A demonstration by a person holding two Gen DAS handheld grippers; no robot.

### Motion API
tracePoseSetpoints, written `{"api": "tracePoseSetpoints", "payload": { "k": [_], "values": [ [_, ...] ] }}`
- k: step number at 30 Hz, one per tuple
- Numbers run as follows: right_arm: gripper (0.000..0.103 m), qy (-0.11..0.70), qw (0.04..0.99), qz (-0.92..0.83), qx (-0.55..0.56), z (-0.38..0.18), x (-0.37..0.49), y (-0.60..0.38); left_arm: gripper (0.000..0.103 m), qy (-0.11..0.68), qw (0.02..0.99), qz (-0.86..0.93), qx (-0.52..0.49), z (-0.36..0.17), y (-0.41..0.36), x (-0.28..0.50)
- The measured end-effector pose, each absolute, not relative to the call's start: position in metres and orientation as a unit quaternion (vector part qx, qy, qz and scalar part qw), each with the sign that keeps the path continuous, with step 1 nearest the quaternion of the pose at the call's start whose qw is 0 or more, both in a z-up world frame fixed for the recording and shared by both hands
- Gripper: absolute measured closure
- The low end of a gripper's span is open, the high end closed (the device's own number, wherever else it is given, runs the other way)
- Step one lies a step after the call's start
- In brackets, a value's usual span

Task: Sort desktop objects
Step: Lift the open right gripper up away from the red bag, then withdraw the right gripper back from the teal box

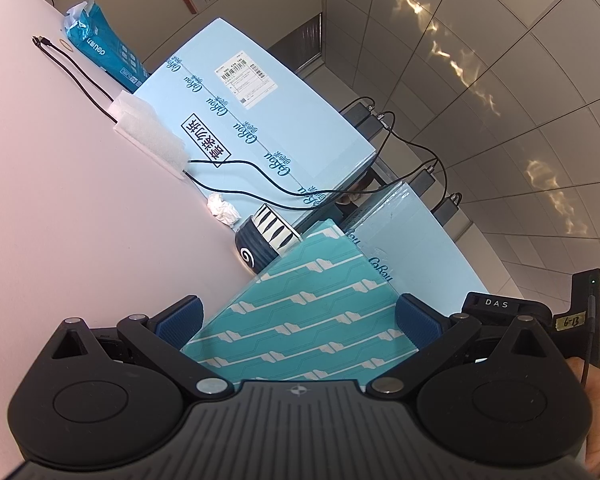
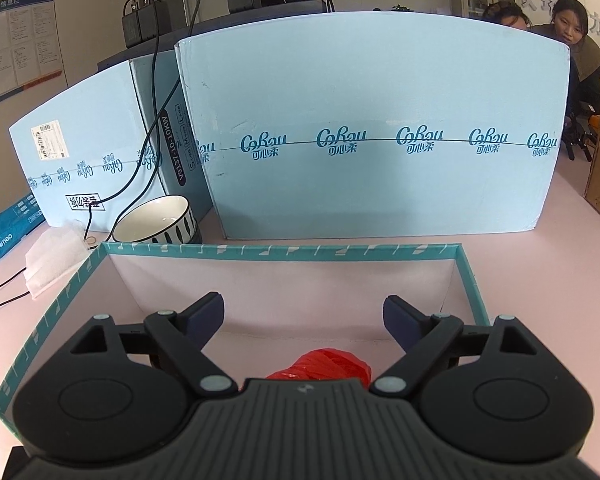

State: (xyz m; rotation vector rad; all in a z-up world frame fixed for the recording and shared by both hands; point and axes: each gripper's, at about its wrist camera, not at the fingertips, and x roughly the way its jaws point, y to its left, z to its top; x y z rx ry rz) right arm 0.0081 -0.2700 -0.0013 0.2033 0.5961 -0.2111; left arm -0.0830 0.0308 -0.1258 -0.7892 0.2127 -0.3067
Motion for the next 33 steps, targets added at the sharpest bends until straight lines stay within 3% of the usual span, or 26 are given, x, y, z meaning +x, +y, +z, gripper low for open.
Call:
{"api": "tracePoseSetpoints", "payload": {
  "k": [33],
  "values": [
    [0.009, 0.274, 0.947, -0.114, 0.119, 0.004, -0.007, -0.284, 0.0, 0.101, 0.908, -0.145, -0.379, -0.125, 0.03, -0.086]
  ]
}}
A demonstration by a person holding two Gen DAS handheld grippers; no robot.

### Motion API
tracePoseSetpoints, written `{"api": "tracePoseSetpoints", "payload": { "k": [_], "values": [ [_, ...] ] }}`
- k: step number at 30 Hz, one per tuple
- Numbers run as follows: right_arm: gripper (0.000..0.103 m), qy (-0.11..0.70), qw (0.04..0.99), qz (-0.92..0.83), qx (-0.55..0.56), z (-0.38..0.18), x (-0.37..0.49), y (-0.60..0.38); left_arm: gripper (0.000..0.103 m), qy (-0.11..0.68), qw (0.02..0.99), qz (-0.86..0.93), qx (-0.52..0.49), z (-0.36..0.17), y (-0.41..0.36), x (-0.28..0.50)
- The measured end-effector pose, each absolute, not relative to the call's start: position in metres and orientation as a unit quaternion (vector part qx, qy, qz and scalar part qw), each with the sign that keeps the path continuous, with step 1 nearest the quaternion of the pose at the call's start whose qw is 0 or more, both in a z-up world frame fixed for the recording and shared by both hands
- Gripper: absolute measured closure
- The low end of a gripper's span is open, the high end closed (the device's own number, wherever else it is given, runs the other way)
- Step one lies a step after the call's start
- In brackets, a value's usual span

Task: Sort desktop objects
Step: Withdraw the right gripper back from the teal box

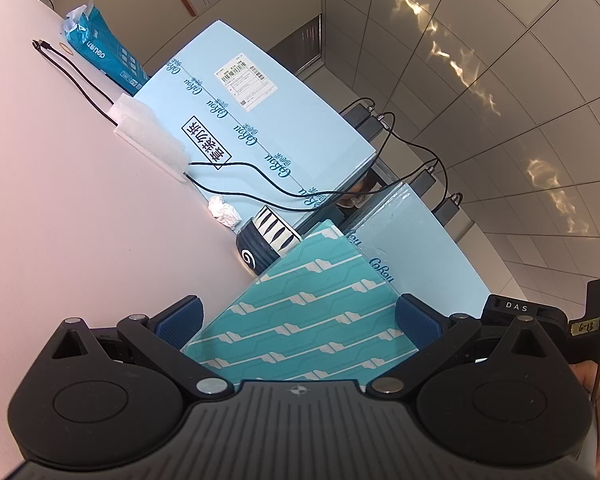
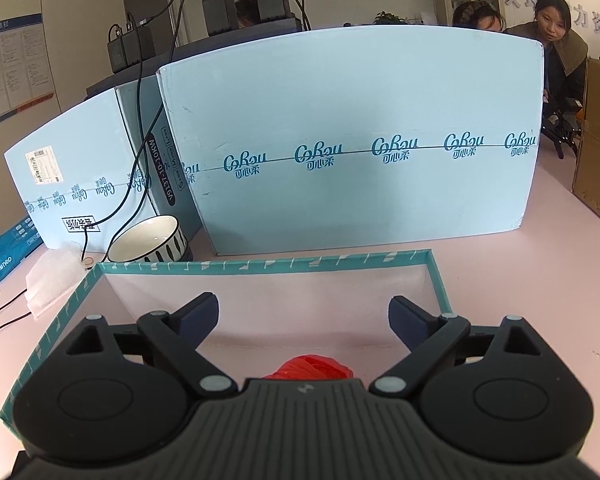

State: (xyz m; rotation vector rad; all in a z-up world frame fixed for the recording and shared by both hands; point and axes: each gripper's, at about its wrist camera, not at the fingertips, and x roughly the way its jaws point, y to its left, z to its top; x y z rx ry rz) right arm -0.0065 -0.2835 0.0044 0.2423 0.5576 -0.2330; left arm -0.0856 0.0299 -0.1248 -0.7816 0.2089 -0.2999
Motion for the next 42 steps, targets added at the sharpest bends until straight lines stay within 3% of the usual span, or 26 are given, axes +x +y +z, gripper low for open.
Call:
{"api": "tracePoseSetpoints", "payload": {
  "k": [42],
  "values": [
    [0.006, 0.257, 0.953, -0.112, 0.113, 0.0004, -0.0109, -0.2855, 0.0, 0.102, 0.908, -0.146, -0.38, -0.1249, 0.0322, -0.0841]
  ]
}}
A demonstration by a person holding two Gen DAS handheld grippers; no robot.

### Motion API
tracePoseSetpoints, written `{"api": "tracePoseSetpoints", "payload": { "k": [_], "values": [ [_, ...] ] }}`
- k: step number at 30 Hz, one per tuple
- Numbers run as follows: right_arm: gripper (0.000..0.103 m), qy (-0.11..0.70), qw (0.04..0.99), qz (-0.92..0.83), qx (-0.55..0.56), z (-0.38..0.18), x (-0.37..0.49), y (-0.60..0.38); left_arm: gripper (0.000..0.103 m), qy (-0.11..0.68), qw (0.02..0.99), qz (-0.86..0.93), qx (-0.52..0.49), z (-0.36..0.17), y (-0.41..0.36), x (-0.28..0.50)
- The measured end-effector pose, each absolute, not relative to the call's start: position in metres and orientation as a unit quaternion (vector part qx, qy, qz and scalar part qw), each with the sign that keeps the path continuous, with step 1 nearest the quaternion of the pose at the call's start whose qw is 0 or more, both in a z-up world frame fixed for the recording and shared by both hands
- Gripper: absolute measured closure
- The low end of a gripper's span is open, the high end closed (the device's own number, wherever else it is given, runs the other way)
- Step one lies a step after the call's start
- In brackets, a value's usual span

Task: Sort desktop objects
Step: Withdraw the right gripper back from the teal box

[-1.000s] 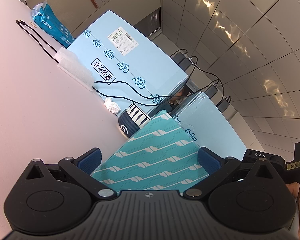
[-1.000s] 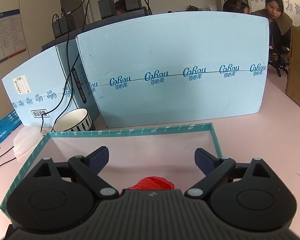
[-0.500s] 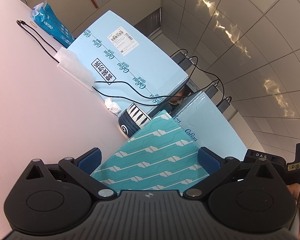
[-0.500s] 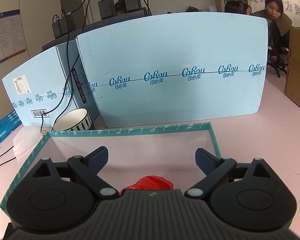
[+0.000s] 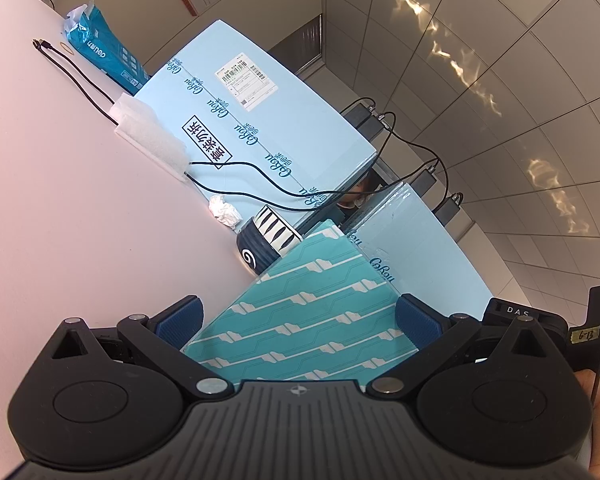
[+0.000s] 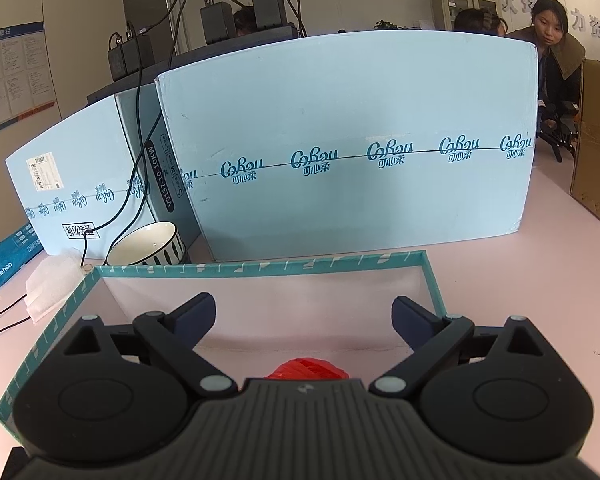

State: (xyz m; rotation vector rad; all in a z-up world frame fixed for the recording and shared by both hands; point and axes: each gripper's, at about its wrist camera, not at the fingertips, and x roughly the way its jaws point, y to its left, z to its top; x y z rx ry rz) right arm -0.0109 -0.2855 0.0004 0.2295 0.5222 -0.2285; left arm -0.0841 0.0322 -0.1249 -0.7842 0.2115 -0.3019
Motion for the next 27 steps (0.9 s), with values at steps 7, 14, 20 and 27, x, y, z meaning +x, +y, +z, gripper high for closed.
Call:
{"api": "tracePoseSetpoints", "payload": {
  "k": [7, 14, 20, 27],
  "values": [
    [0.006, 0.242, 0.955, -0.123, 0.121, 0.0, -0.015, -0.287, 0.0, 0.104, 0.907, -0.144, -0.381, -0.125, 0.032, -0.084],
    [0.006, 0.23, 0.957, -0.126, 0.124, 0.001, -0.018, -0.288, 0.0, 0.103, 0.908, -0.143, -0.38, -0.125, 0.032, -0.084],
    [0.006, 0.207, 0.963, -0.129, 0.114, 0.003, -0.024, -0.285, 0.0, 0.102, 0.909, -0.142, -0.379, -0.125, 0.031, -0.083],
    [0.006, 0.204, 0.964, -0.135, 0.109, 0.005, -0.024, -0.285, 0.0, 0.102, 0.909, -0.141, -0.379, -0.125, 0.031, -0.083]
  ]
}}
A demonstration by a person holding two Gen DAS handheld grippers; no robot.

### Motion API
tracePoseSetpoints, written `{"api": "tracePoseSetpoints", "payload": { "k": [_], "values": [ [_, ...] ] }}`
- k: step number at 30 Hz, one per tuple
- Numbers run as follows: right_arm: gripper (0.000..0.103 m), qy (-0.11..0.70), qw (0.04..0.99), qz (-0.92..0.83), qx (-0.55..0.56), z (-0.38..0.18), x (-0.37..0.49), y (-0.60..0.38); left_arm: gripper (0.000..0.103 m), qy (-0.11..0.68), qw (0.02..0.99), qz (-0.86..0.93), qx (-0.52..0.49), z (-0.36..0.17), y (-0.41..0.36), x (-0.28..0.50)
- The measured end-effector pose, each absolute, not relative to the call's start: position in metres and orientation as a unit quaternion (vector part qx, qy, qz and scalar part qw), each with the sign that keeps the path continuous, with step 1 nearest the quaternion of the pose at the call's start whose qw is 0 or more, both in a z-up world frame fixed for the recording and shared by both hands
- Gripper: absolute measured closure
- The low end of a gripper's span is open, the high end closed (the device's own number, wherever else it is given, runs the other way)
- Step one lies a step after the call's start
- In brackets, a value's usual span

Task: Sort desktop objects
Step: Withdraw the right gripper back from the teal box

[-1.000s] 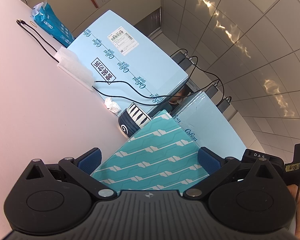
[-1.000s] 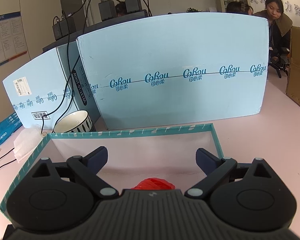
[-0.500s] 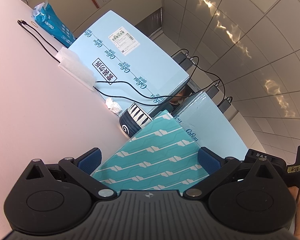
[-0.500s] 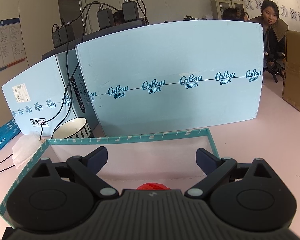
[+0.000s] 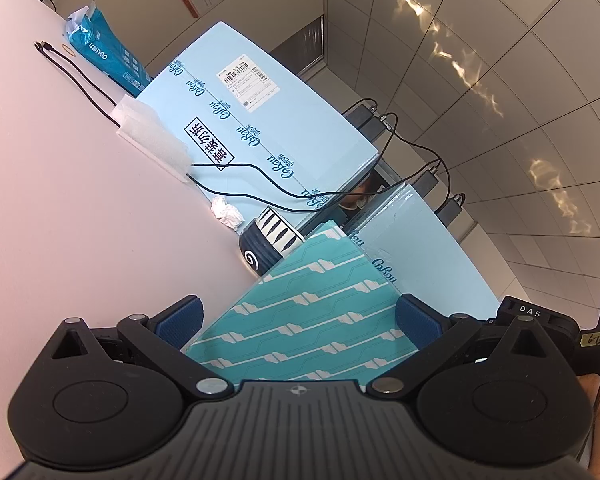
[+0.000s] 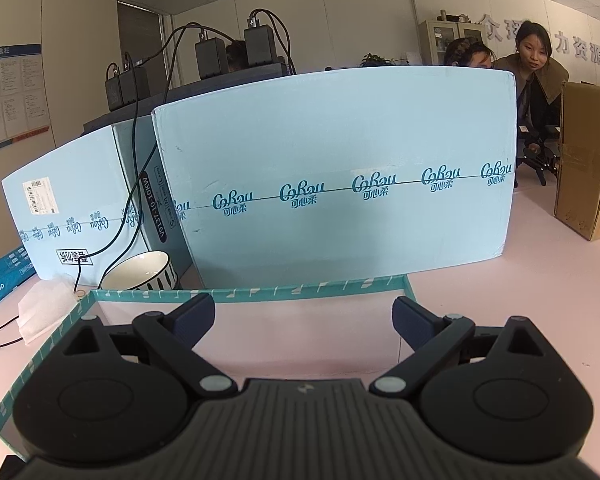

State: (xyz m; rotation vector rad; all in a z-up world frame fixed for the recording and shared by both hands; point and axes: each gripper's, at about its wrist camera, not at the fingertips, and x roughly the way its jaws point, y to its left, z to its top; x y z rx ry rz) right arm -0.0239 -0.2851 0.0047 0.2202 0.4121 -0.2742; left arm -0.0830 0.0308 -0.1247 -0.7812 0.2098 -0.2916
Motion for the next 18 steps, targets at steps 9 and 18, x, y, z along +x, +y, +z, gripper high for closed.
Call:
{"api": "tracePoseSetpoints", "payload": {
  "k": [9, 18],
  "values": [
    [0.003, 0.201, 0.962, -0.148, 0.109, 0.006, -0.028, -0.294, 0.0, 0.101, 0.909, -0.14, -0.378, -0.125, 0.031, -0.084],
    [0.003, 0.198, 0.961, -0.152, 0.118, 0.006, -0.037, -0.305, 0.0, 0.101, 0.91, -0.139, -0.377, -0.124, 0.031, -0.084]
  ]
}}
